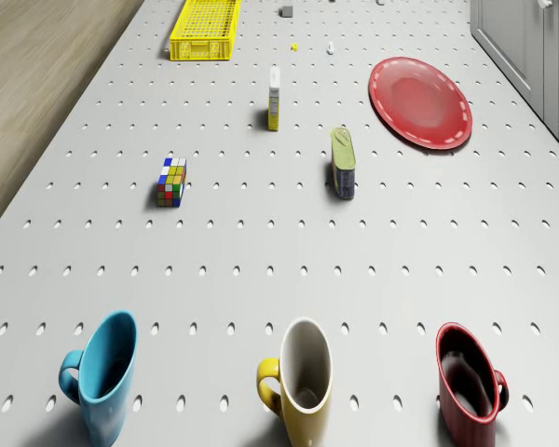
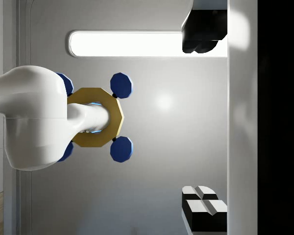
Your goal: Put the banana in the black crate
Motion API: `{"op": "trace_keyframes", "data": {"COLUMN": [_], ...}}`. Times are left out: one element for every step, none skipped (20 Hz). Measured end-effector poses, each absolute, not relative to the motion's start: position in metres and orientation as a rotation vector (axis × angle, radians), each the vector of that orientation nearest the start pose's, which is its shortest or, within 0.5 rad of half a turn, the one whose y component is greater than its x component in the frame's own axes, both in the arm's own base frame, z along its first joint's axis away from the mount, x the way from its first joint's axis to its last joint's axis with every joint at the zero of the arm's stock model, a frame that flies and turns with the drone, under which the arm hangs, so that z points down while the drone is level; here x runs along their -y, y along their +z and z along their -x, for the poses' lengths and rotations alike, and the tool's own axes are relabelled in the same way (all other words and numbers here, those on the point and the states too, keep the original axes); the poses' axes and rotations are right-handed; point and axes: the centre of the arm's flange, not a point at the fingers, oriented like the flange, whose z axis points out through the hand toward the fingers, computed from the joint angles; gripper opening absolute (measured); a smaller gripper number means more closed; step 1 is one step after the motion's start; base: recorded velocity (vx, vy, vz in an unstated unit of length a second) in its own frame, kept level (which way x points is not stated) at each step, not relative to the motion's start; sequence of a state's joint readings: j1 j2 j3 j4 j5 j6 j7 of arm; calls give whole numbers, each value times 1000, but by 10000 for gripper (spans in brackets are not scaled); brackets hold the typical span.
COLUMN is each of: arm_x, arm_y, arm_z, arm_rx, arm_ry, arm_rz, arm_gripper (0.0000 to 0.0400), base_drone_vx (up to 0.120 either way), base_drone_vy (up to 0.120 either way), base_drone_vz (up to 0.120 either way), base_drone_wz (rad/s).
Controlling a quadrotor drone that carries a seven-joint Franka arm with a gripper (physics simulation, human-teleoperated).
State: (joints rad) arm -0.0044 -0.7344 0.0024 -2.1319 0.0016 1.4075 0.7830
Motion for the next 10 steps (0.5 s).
{"op": "trace_keyframes", "data": {"arm_x": [0, 0, 0, 0, 0, 0, 0, 0, 0, 0], "arm_y": [669, 673, 676, 679, 681, 683, 685, 686, 687, 688], "arm_z": [-303, -303, -303, -304, -304, -304, -304, -304, -304, -304], "arm_rx": [-1201, -1201, -1200, -1200, -1200, -1200, -1200, -1200, -1200, -1200], "arm_ry": [-16, -17, -18, -19, -20, -21, -23, -24, -25, -26], "arm_rz": [2899, 2898, 2898, 2898, 2897, 2897, 2897, 2897, 2896, 2896], "arm_gripper": [400, 400, 400, 400, 400, 400, 400, 400, 400, 400], "base_drone_vx": [120, 120, 120, 120, 120, 120, 120, 120, 120, 120], "base_drone_vy": [-120, -120, -120, -120, -120, -120, -120, -120, -120, -120], "base_drone_vz": [0, 0, 0, 0, 0, 0, 0, 0, 0, 0], "base_drone_wz": [0, 0, 0, 0, 0, 0, 0, 0, 0, 0]}}
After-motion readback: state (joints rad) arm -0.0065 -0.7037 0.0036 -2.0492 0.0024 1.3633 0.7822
